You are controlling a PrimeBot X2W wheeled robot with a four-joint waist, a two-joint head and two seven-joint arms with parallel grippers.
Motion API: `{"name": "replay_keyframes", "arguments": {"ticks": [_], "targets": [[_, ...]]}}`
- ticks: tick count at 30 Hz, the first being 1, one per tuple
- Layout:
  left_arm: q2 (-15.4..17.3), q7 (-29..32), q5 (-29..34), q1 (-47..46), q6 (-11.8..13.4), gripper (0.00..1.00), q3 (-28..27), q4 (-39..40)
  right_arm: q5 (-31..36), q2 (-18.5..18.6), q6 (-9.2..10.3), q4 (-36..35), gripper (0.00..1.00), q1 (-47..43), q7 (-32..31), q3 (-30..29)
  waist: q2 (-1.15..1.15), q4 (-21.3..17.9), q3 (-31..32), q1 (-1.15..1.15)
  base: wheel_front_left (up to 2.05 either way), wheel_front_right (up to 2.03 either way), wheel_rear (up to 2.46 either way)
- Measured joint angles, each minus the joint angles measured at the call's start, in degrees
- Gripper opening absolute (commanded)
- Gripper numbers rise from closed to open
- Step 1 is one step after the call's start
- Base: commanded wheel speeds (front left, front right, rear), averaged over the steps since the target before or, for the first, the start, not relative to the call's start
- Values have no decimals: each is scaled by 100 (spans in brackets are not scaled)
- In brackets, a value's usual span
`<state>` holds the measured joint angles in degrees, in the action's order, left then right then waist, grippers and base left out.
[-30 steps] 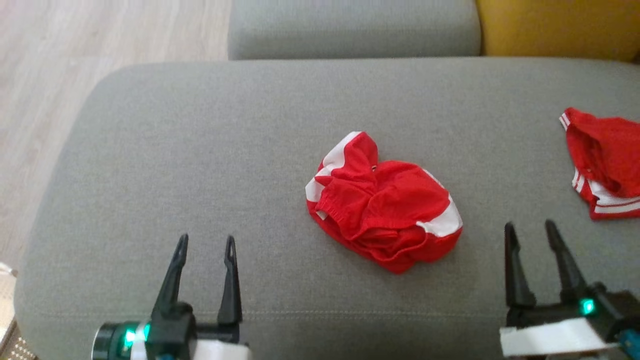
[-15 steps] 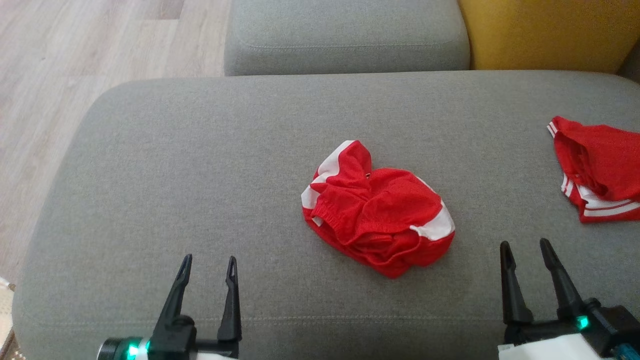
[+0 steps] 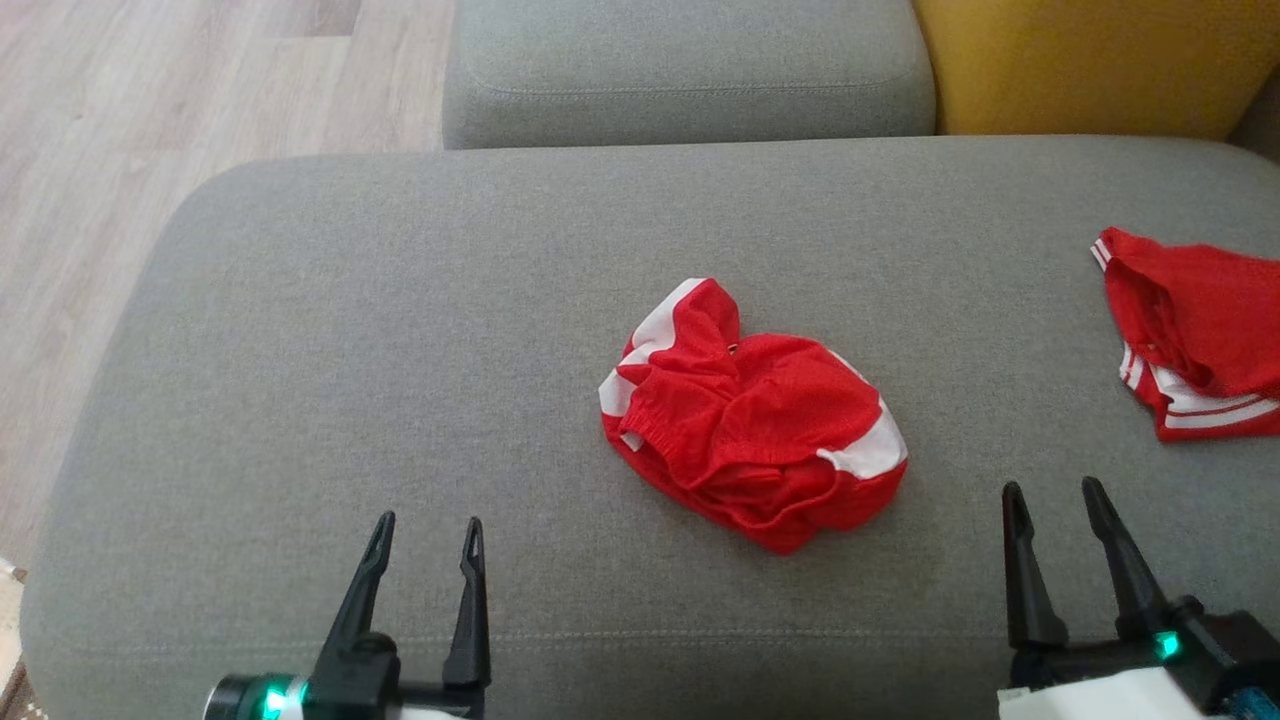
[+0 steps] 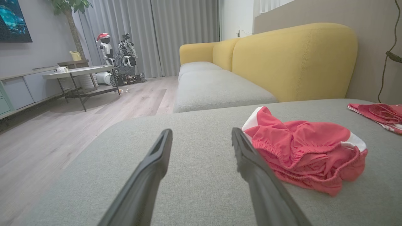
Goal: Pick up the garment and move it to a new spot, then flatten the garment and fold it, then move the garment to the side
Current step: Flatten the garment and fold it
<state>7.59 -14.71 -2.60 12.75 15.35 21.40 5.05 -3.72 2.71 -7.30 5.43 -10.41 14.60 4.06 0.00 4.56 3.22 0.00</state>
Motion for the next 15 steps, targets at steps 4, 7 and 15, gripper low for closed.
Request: {"name": "replay_keyframes", "arguments": {"ticks": [4,7,15], "targets": [[-38,0,1,0,-34,100,-16,-27,0,0,0,0,100,0,0,0,0,10,-16,0,0,0,0],[-59,0,-14,-1,-163,100,-32,-93,0,0,0,5,100,0,0,-2,0,15,-35,0,0,0,0],[-277,0,-386,-630,-1355,100,621,-829,49,0,0,4,100,127,0,1,0,-46,-222,0,0,0,0]]}}
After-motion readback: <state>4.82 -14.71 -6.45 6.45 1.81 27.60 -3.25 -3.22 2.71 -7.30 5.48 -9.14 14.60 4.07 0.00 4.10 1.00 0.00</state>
